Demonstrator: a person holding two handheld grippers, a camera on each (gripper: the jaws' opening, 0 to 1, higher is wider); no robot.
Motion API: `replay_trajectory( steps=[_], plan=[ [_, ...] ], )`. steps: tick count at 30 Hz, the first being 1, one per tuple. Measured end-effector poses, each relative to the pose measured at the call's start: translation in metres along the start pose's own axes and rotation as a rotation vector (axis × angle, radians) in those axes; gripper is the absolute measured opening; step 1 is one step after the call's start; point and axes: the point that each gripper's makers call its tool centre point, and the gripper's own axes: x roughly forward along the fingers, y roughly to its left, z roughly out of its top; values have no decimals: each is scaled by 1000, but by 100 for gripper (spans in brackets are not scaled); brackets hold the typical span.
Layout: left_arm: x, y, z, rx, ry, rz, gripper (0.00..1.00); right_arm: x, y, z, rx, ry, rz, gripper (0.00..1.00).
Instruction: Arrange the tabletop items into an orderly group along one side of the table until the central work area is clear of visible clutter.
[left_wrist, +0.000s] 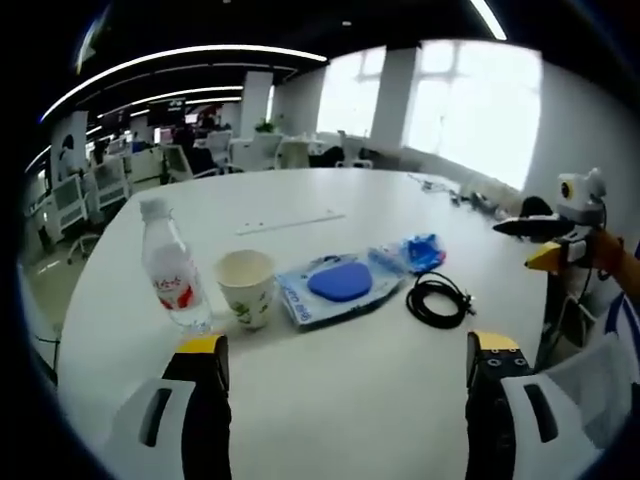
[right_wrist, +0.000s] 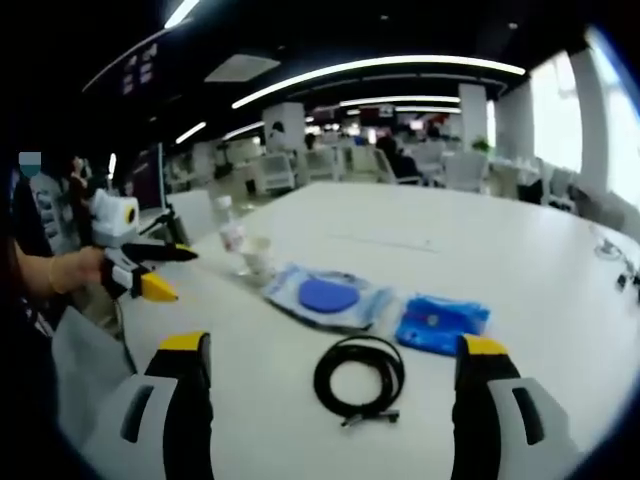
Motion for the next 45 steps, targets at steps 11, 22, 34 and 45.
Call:
replay_trajectory(
  steps=[11, 22, 34, 45],
  plan=[
    [-19, -15, -11, 61, 24, -16, 100, -20, 5, -6, -39, 29, 9, 99],
    [-42, -6, -16, 45, 7, 12, 99, -34, 12, -14, -45, 42, 24, 99],
    [-58, 3, -24, 81, 6, 78, 98, -41, 18, -21, -38, 38, 22, 96],
    [-69, 5, -27, 58, -11, 93, 97, -51, 19, -30, -50, 43, 15, 95]
  ],
)
